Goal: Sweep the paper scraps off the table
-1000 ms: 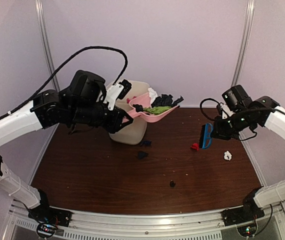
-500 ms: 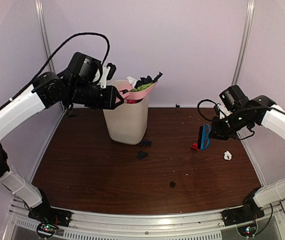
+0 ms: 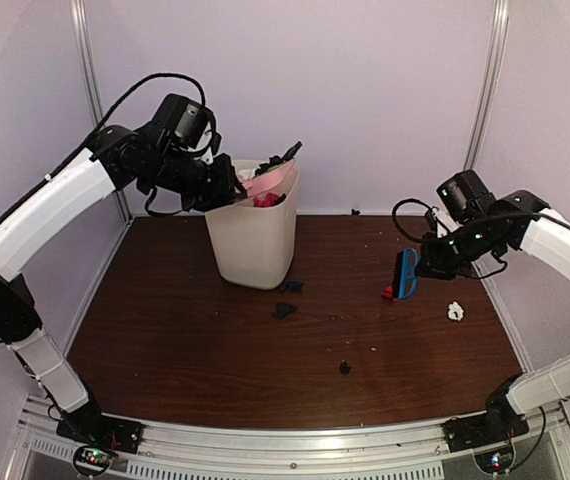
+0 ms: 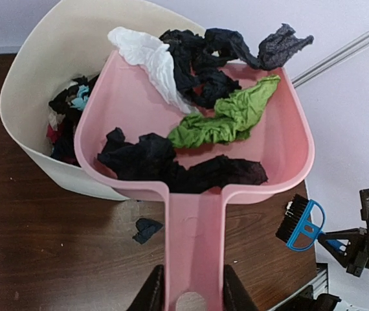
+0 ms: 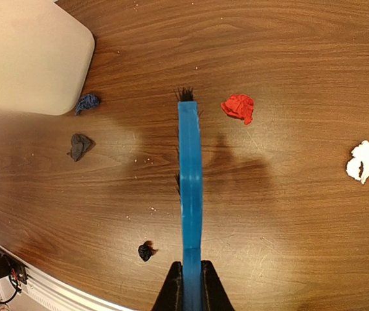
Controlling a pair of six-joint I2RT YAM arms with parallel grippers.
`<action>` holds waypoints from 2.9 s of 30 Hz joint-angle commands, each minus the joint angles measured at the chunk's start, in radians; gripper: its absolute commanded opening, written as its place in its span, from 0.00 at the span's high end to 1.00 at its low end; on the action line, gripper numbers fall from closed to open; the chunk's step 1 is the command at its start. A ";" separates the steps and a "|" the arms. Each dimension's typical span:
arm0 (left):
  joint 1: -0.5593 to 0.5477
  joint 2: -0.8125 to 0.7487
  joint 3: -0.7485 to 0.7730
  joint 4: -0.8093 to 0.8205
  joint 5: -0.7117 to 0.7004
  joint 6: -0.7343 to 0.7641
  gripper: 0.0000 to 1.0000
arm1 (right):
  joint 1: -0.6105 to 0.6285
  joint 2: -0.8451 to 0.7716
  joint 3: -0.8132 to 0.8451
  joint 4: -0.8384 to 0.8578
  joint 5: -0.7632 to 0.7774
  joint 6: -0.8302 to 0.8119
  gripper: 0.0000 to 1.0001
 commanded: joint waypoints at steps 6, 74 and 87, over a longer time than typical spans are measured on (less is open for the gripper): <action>0.053 0.049 0.066 -0.065 0.161 -0.235 1.00 | -0.005 0.006 0.007 0.022 0.002 -0.012 1.00; 0.257 -0.135 -0.049 0.253 0.577 -0.931 1.00 | -0.008 -0.034 -0.037 0.109 -0.065 0.056 1.00; 0.256 -0.197 0.023 0.086 0.324 -0.406 1.00 | -0.007 0.165 0.050 0.477 -0.489 0.246 1.00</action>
